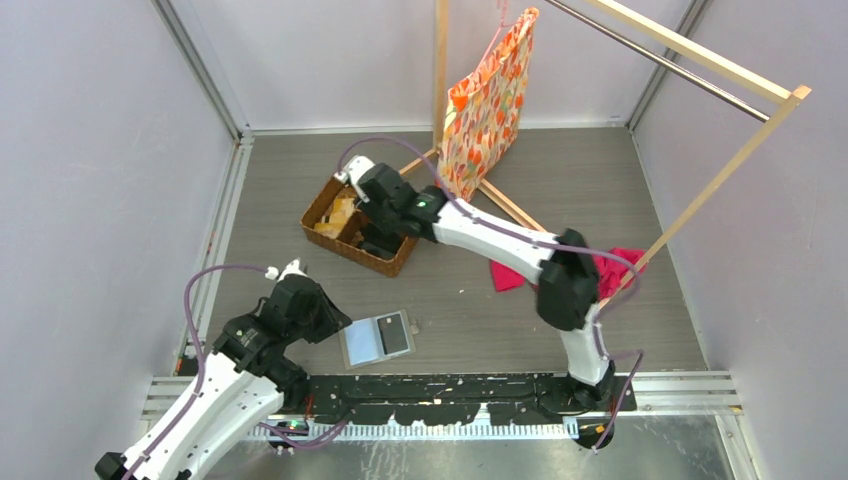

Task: Take the credit cards out of the card holder
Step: Place the credit card in the storage box, then remove the credit card from the card holder.

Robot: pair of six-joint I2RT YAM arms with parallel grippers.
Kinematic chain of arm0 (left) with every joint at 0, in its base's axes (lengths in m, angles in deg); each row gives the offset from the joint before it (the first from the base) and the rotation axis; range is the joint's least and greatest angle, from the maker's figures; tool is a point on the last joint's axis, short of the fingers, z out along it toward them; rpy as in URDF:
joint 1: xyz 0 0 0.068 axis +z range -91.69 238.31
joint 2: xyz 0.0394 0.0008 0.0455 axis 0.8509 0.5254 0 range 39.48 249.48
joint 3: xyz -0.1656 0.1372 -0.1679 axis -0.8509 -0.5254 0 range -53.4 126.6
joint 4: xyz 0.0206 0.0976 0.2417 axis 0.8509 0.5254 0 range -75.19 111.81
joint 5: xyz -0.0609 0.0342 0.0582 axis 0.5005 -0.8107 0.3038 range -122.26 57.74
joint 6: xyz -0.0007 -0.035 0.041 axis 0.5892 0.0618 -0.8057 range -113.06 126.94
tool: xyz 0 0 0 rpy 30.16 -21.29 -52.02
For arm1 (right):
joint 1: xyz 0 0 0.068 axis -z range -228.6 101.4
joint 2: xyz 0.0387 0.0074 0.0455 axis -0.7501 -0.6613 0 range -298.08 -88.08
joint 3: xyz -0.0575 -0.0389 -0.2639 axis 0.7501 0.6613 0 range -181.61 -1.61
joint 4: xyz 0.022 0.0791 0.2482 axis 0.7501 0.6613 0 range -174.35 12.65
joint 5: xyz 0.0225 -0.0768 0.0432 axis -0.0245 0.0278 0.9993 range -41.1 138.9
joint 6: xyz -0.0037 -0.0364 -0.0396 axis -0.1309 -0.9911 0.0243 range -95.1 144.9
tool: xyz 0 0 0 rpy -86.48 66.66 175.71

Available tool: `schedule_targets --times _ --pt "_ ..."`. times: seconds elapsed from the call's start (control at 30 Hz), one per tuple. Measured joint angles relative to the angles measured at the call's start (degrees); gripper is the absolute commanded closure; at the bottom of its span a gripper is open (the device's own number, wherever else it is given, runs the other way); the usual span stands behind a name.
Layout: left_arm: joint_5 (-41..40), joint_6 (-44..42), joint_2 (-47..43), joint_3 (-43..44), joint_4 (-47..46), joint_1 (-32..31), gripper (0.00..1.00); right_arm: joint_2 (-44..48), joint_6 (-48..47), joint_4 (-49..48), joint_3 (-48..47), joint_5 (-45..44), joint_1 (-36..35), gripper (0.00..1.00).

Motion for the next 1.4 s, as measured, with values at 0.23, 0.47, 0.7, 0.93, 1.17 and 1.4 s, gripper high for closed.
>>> schedule_targets --times 0.23,0.47,0.7,0.93,1.17,1.4 --pt "5.86 -0.83 0.11 -2.47 -6.95 0.0 0.8 25.77 20.41 -6.99 24.9 6.56 -1.75 0.56" --pt "13.0 1.51 3.06 -8.7 -16.26 -0.02 0.81 31.89 40.54 -15.45 48.15 9.66 -10.99 0.59" --pt "15.93 2.62 9.03 -10.01 -22.84 -0.02 0.82 31.76 54.1 -24.39 61.88 12.9 -15.02 0.6" --pt "16.37 4.85 9.2 -16.15 -27.91 -0.02 0.81 29.53 58.84 -34.01 61.75 13.4 -14.86 0.61" --pt "16.04 5.2 11.47 -17.22 -29.64 -0.02 0.81 26.69 61.0 -36.63 61.7 13.38 -13.75 0.62" --pt "15.76 5.01 20.02 -15.78 -30.95 -0.02 0.82 24.96 62.97 -38.42 62.88 13.4 -11.19 0.63"
